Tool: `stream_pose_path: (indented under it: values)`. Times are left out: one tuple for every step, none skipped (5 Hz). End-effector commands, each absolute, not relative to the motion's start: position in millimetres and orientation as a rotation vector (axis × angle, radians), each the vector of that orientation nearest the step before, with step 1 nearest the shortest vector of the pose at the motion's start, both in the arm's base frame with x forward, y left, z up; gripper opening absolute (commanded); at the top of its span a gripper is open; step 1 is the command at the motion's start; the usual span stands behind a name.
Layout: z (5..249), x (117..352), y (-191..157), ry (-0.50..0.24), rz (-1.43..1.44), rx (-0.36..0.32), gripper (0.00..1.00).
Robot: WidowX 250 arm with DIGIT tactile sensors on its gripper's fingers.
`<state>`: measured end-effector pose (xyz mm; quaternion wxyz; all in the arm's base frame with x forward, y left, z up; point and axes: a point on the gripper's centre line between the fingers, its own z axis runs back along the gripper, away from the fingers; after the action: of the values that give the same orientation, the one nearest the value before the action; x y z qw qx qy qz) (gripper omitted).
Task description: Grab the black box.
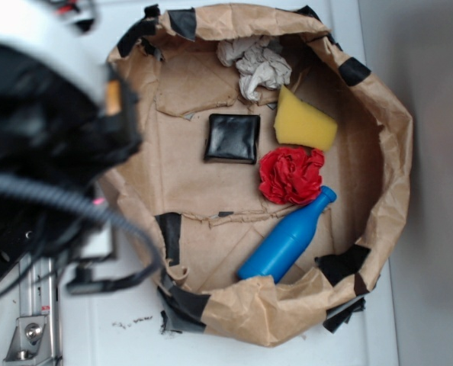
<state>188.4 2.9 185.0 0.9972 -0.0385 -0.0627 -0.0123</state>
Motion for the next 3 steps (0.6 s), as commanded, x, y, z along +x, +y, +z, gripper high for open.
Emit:
stream_pose_path:
  values:
    - [129.1, 230.4, 33.9, -0.091, -0.008, -0.020, 1.00]
    - [88.7, 250.5, 32.7, -0.049, -0.064, -0.051, 1.00]
    - [43.9, 254.6, 12.8, 0.013, -0.057, -0.013, 1.00]
